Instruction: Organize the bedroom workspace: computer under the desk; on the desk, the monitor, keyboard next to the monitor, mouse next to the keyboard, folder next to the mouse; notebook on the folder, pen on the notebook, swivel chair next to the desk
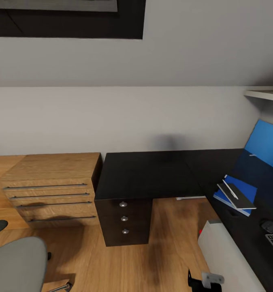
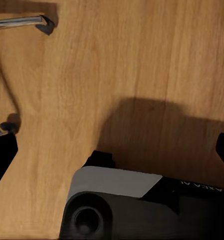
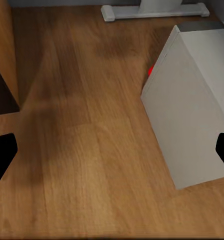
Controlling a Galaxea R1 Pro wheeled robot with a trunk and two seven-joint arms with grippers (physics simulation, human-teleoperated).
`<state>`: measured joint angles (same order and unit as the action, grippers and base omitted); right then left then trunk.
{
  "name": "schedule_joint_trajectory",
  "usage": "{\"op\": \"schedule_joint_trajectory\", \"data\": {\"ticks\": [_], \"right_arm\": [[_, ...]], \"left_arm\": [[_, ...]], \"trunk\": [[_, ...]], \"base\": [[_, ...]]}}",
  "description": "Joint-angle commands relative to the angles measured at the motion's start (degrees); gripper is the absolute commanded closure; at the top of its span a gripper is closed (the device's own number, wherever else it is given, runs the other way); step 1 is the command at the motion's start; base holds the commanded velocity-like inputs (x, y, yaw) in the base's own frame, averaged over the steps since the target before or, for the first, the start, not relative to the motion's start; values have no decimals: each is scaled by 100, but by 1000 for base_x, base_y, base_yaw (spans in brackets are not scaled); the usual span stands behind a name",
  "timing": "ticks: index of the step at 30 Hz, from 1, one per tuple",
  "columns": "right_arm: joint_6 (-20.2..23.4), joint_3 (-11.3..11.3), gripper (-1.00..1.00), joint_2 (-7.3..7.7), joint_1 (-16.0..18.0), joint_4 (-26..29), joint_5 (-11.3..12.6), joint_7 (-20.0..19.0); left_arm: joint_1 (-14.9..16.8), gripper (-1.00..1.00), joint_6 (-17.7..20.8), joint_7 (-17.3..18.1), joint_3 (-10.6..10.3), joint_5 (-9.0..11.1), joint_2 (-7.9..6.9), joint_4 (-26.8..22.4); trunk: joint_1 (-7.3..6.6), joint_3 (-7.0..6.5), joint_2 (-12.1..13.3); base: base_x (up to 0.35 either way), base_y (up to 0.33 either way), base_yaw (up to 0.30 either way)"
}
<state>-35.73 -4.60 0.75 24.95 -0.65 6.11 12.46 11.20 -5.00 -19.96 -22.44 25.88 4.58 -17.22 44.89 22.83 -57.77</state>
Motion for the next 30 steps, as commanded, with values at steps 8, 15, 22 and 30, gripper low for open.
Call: {"op": "schedule_joint_trajectory", "data": {"ticks": [8,15,22,30], "right_arm": [[-45,-47,-100,-52,1,-66,65,0],[-51,-43,-100,-78,1,-67,59,2],[-71,-49,-100,-84,1,-66,48,2],[-143,-50,-100,-93,-8,-64,30,3]], "left_arm": [[5,-100,254,634,-58,62,76,144],[5,-100,352,790,-57,58,69,157],[5,-100,297,746,53,80,-5,95],[5,-100,-32,740,305,121,-112,63]], "trunk": [[-176,-138,318],[-330,-264,599],[-484,-390,880],[-659,-550,1201]], "base": [[0,0,0],[0,0,0],[0,0,0],[0,0,70]]}}
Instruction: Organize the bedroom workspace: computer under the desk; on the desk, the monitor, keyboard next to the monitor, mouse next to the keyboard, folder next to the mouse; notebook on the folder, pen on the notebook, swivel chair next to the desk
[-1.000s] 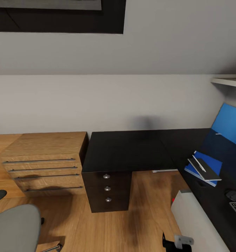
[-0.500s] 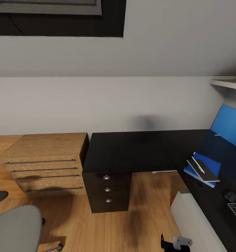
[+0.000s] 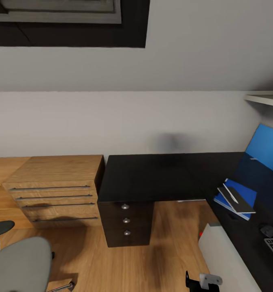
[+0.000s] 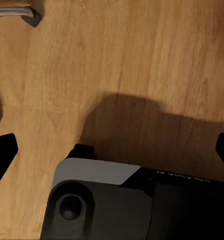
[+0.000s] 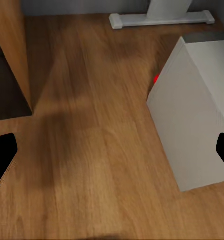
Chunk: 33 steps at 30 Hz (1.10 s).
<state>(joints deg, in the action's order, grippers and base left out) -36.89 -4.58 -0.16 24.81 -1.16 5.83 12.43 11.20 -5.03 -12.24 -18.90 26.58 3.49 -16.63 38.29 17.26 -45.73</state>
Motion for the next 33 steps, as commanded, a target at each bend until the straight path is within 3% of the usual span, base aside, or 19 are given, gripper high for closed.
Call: {"op": "schedule_joint_trajectory", "data": {"ticks": [1,2,4,5,8,15,17,21,28,29,33], "right_arm": [[-50,-51,-100,-2,6,-9,56,11],[-93,-51,-100,3,6,-8,54,13],[-228,-51,-100,6,-8,-7,51,14],[-797,-51,-100,14,-110,-7,51,17],[-1333,-49,-100,19,-197,-7,55,25],[-1752,-50,-100,24,-303,-7,58,31],[-1787,-51,-100,25,-320,-7,57,31],[-1799,-51,-100,25,-326,-7,52,31],[-1782,-54,-100,20,-328,-7,50,30],[-1770,-60,-100,-3,-328,-10,49,32],[-1870,-60,-100,-4,-328,-9,57,57]], "left_arm": [[5,-100,-469,-35,-43,50,-2,22],[2,-100,-793,-35,-43,54,-1,128],[-2,-100,-1093,-30,-45,45,-25,652],[1,-100,-2080,9,-55,41,-268,1348],[4,-100,-2714,1,-61,42,-377,1476],[1,-100,-2991,29,-81,40,-369,1533],[-2,-100,-2863,29,-86,35,-256,1537],[-3,-100,-2530,25,-87,32,-177,1539],[-3,-100,-2491,16,-88,33,-133,1539],[-3,-100,-3160,26,-88,34,-115,1540],[-3,-100,-3870,25,-88,39,-110,1540]], "trunk": [[-22,-18,36],[-44,-43,76],[-88,-91,157],[-110,-115,197],[-175,-185,317],[-329,-346,598],[-373,-390,678],[-461,-474,838],[-615,-603,1119],[-637,-621,1159],[-703,-675,1280]], "base": [[0,0,173],[0,0,183],[0,0,201],[0,0,226],[0,0,234],[0,0,240],[0,0,248],[0,0,257],[0,0,271],[0,0,280],[0,0,280]]}}
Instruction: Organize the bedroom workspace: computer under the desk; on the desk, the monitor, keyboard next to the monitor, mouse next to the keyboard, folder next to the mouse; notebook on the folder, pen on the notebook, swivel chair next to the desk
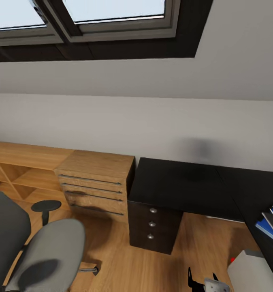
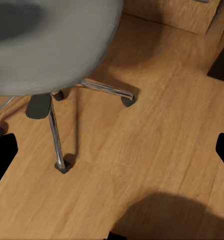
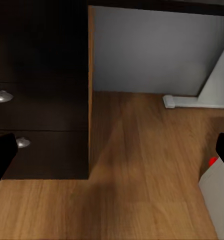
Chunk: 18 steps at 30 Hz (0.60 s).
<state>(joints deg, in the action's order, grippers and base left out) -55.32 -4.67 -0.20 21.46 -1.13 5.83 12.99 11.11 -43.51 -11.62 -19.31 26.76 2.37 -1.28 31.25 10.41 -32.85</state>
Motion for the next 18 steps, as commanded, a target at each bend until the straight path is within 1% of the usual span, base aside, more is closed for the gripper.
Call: {"op": "schedule_joint_trajectory", "data": {"ticks": [1,3,6,8,12,18], "right_arm": [[-77,-51,-100,-3,7,-15,57,4],[-207,-51,-100,-6,0,-15,58,9],[-287,-51,-100,-5,-2,-12,58,11],[-303,-51,-100,-6,-2,-11,58,11],[-311,-51,-100,-1,-2,-10,58,11],[-267,-51,-100,2,-2,-14,50,-7]], "left_arm": [[5,-100,-44,-39,-46,22,1,5],[5,-100,-41,-35,-46,22,-4,5],[5,-100,-29,-34,-40,27,-9,5],[5,-100,-27,-35,-38,29,-14,5],[5,-100,-24,-40,-38,31,-10,5],[5,-100,-21,-42,-37,31,-9,5]], "trunk": [[2,9,-8],[2,9,-8],[2,9,-8],[2,7,-8],[2,0,-8],[2,-12,-8]], "base": [[0,0,281],[0,0,281],[-2,0,281],[-123,0,281],[-259,0,281],[-326,0,281]]}}
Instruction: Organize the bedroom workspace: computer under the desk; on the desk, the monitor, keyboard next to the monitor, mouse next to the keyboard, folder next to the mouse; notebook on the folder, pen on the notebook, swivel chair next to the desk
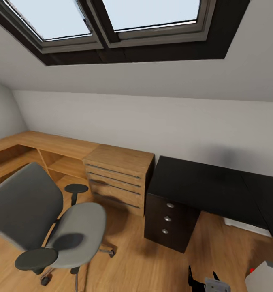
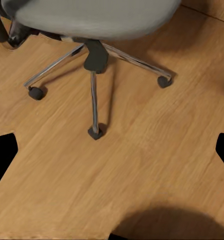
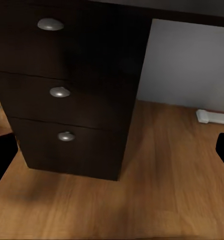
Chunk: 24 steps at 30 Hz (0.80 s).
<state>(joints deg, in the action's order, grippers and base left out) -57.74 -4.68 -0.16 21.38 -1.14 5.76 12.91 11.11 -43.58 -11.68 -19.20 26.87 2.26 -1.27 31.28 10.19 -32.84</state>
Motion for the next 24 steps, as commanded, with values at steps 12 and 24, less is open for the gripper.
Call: {"op": "schedule_joint_trajectory", "data": {"ticks": [12,24], "right_arm": [[232,-56,-100,7,7,-10,56,3],[337,-59,-100,7,7,-9,56,1]], "left_arm": [[5,-100,201,-66,-49,20,-6,4],[5,-100,314,-22,-49,11,-14,4]], "trunk": [[-2,-16,-9],[-2,-35,-9]], "base": [[-313,-6,281],[-31,-3,281]]}}
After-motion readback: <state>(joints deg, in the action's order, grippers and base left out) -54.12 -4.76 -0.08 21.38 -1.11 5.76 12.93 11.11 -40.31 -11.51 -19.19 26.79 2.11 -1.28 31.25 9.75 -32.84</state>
